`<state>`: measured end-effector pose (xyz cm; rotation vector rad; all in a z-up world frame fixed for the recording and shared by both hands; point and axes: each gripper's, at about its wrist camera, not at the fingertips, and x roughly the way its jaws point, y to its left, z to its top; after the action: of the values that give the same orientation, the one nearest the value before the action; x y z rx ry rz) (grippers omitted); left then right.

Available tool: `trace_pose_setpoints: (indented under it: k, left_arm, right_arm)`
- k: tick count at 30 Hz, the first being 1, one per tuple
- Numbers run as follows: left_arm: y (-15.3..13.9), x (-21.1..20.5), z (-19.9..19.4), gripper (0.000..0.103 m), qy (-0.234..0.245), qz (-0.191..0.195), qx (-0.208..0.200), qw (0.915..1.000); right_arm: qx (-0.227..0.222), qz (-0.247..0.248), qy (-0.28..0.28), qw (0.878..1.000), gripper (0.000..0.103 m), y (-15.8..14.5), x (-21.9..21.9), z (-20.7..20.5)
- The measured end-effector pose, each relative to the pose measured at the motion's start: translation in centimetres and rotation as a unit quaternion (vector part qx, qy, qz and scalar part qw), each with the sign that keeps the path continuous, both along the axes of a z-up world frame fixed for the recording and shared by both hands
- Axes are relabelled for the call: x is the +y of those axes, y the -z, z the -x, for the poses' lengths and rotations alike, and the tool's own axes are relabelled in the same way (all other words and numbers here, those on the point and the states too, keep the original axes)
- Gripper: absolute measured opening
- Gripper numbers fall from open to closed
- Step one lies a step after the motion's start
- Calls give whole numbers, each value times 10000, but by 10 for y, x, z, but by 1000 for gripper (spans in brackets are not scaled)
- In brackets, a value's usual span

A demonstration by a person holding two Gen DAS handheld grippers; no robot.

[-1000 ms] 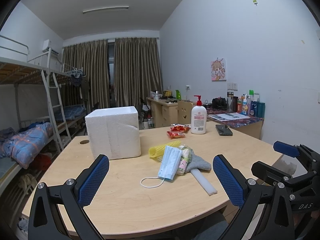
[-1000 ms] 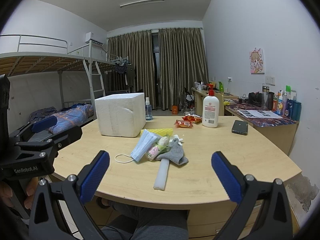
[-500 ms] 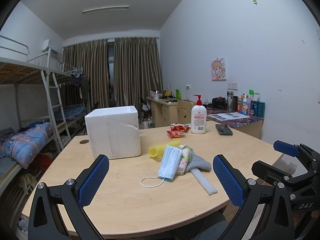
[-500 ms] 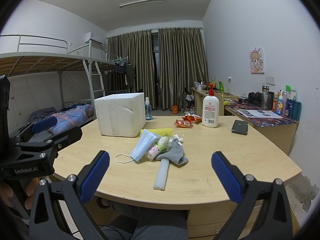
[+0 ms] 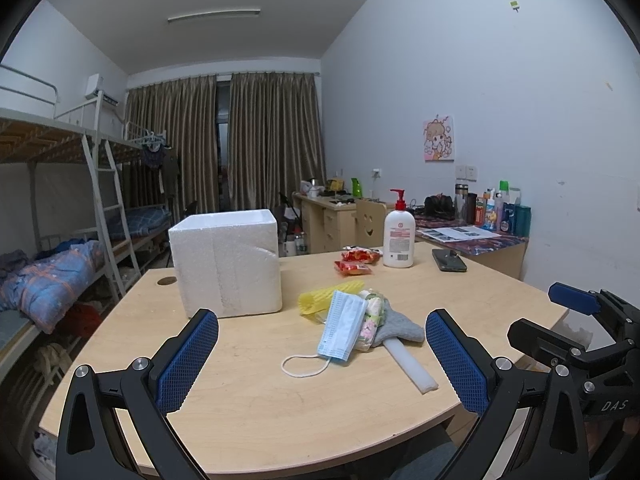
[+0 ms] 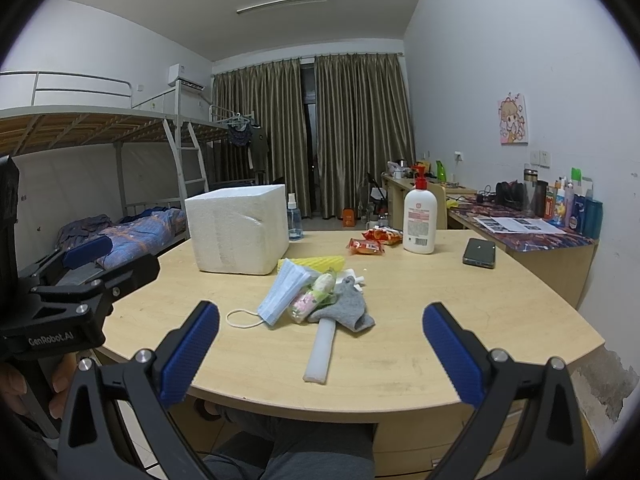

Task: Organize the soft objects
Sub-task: 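Close the left tool on the blue face mask while the right tool grasps the white foam tube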

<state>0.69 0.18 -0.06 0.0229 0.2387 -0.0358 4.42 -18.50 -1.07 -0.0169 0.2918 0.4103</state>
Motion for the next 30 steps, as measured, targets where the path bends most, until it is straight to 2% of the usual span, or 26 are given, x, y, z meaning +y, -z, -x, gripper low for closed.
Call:
trace_pose_setpoints:
  k: [11,16,24,30]
  left_arm:
    - [4,-1,-28,103,202,-44,199,9996]
    - [13,1,-59,103,354,56,480,9982]
    - [30,3,-99,103,558,-45,814,9951]
    - [47,8,-131,103,824,69,1203,9893]
  right_arm:
    - [211,-8,-43,9998,103,5,-2,-23]
    - [407,60,21,9992,103,12,1,-48]
    - [799,144,-55,9967,103,29,5,-79]
    - [1116,229,-157,9934,103,41,6,-97]
